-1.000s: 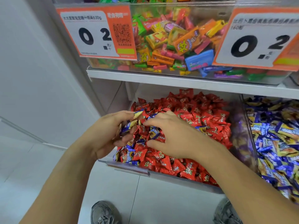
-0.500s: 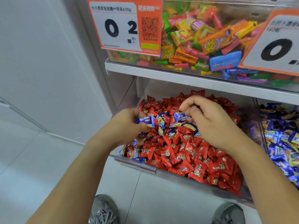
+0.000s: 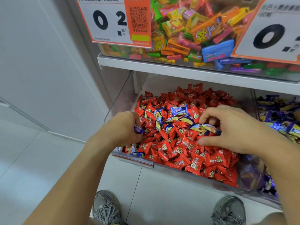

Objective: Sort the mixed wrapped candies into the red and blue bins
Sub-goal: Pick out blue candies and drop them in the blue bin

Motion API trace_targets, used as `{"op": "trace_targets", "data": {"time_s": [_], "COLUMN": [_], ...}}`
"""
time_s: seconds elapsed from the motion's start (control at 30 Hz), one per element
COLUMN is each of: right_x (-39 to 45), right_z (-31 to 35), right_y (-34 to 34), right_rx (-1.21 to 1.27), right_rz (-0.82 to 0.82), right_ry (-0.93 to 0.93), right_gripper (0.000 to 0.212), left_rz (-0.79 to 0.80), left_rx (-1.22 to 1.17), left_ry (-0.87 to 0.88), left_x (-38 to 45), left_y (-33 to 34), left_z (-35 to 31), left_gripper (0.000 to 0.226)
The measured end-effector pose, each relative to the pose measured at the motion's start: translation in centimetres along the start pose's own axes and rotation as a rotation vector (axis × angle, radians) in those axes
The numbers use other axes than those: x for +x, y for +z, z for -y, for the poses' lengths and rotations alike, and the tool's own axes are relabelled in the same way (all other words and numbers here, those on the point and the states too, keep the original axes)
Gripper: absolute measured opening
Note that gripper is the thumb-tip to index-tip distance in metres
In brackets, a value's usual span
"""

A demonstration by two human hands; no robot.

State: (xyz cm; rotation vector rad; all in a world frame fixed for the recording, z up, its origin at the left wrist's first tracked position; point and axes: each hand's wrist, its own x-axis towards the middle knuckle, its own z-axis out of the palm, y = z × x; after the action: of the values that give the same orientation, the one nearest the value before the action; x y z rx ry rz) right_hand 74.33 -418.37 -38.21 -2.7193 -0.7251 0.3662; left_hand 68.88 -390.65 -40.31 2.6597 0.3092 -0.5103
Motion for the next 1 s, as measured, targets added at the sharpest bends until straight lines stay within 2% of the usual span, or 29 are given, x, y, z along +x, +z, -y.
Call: {"op": "trace_targets", "data": {"time_s": [0.07,0.2,0.27,0.33,0.4,0.5,0.57,0.6,0.7,0.87,1.0], "right_x": [0.0,-0.2,-0.3,0.0,0.2,0.5,0.5,0.6,0.5,0.0,0.2], "right_z": [-0.3,-0.9,-0.9,-0.6,0.0,0.8,1.0,0.9,0.2,-0.7,-0.7], "right_y": [0.1,-0.6,-0.8,-0.8,-0.3,0.6,1.0,1.0,1.0,0.6,0.7], "right_rx": [0.010,0.148,0.204,0.282,0.320,0.156,0.017,0.004,0.069,0.202,0.288], "right_rz": [-0.011,-0.090,-0.194,-0.245,-0.214,-0.121,-0.017,0.004,-0.072,-0.213,-0.259], "right_ry": [0.011,0.001,-0.006,0.005,0.000,-0.015,0.030,0.054,0.037,0.001,0.001], "right_gripper": [0.043,0.014,0.007,0.009,0.018,0.010,0.029,0.031,0.019,0.014,0.009], "left_rz": [-0.003,-0.068,-0.141,-0.206,-0.263,-0.320,-0.304,-0.285,-0.271,-0.215,-0.225], "left_rx": [-0.024,-0.076,-0.178,-0.351,-0.437,-0.474,-0.473,-0.473,-0.415,-0.157,-0.076], "left_ry": [-0.003,0.022,0.070,0.118,0.128,0.088,0.073,0.085,0.156,0.275,0.286], "left_x": [0.0,-0.4,-0.7,-1.0,-0.7,0.1,0.7,0.9,1.6,2.7,2.9], "left_y": [0.0,-0.6,-1.2,-1.7,-1.6,-1.2,-0.8,-0.6,0.3,1.9,2.1], "left_z": [-0.1,-0.4,-0.7,-1.4,-2.2,-3.2,-3.4,-3.6,-4.2,-4.8,-4.2], "left_gripper": [0.023,0.021,0.022,0.015,0.013,0.019,0.020,0.022,0.033,0.027,0.015]}}
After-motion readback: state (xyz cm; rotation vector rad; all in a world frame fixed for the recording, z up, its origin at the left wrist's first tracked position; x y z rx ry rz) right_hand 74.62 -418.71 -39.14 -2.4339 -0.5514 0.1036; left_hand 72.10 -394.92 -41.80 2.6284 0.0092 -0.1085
